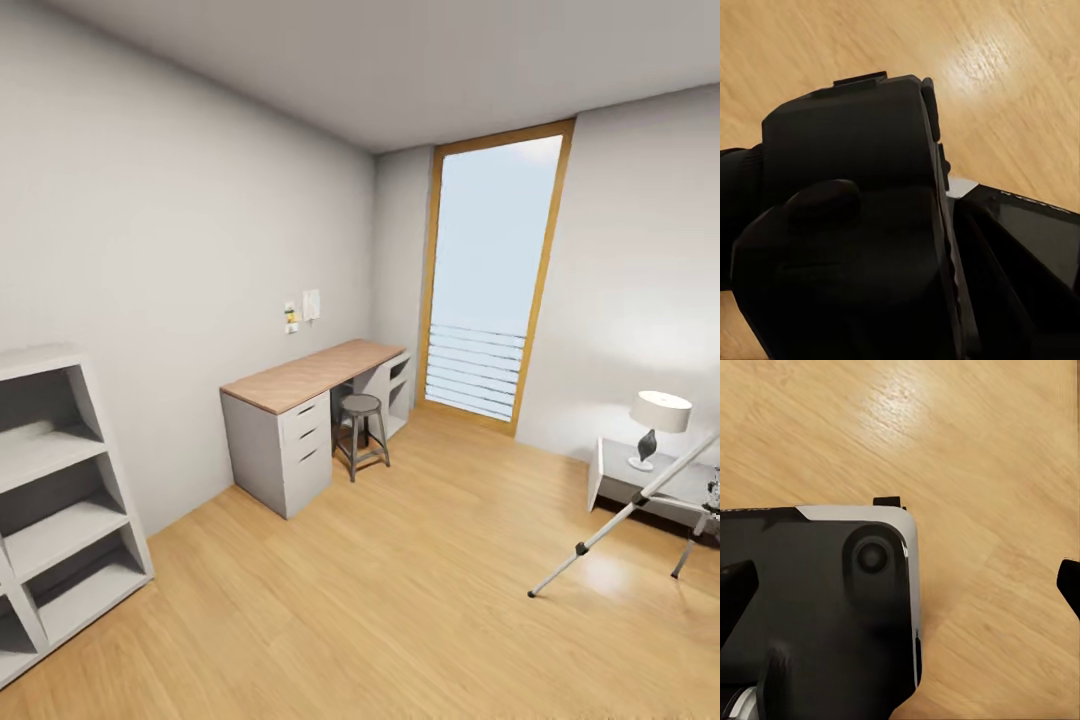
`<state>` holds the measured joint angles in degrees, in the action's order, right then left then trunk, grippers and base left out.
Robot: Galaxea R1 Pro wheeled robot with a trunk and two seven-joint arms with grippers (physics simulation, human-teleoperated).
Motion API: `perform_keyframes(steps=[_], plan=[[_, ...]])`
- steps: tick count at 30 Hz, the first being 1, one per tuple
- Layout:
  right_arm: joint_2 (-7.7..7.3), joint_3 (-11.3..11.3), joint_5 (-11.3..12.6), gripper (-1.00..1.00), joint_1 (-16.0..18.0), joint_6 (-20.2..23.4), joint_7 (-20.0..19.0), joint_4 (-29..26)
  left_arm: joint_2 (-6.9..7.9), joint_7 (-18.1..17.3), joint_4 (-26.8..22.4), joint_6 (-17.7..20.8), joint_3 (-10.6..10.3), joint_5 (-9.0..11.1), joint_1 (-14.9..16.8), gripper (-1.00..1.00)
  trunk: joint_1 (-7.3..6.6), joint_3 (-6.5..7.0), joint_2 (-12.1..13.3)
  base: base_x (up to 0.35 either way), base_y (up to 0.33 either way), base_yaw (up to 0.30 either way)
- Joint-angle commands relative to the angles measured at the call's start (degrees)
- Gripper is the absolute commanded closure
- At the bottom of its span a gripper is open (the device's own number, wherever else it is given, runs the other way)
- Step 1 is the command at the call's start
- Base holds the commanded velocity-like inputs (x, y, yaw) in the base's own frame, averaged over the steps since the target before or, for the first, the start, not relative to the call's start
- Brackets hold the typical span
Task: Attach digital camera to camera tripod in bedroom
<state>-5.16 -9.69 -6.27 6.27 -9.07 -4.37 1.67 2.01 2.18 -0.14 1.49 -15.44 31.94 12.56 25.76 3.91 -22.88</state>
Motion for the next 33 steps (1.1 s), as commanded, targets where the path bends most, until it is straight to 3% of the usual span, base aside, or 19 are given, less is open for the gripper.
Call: perform_keyframes(steps=[1, 7, 22, 25, 30, 33], plan=[[-0.03, -0.5, -0.6, -1.00, 0.1, -0.3, -0.1, 0.2, -0.01, 0.3, 0.0, 0.0, -0.5, 0.4, 0.0, 1.00, 0.02, -0.02, 0.0, 0.000, 0.000, -0.236], [-0.03, -0.5, -0.6, -1.00, 0.1, -0.3, -0.1, 0.2, -0.15, 0.9, 0.0, -3.1, -0.5, 0.4, 0.0, 1.00, 0.02, -0.02, 0.0, 0.000, 0.000, -0.236], [-0.03, -0.5, -0.6, -1.00, 0.0, -0.2, -0.1, 0.2, -0.05, 0.6, 0.0, -3.7, -0.5, 0.4, 0.0, 1.00, 0.02, -0.02, 0.0, 0.000, 0.000, -0.236], [-0.03, -0.5, -0.6, -1.00, 0.0, -0.3, -0.1, 0.2, 0.68, -1.4, 0.0, -3.3, -0.5, 0.4, 0.0, 1.00, 0.02, -0.02, 0.0, 0.000, 0.000, -0.237], [-0.03, -0.5, -0.6, -1.00, 0.0, -0.3, -0.1, 0.2, 3.28, -11.2, 0.0, -2.5, -0.5, 0.6, 0.0, 1.00, 0.02, -0.02, 0.0, 0.000, 0.000, -0.237], [-0.03, -0.5, -0.6, -1.00, 0.1, -0.3, -0.1, 0.2, 4.03, -14.0, 0.1, -2.2, -0.5, 0.6, 0.0, 1.00, 0.02, -0.02, 0.0, 0.000, 0.000, -0.237]])
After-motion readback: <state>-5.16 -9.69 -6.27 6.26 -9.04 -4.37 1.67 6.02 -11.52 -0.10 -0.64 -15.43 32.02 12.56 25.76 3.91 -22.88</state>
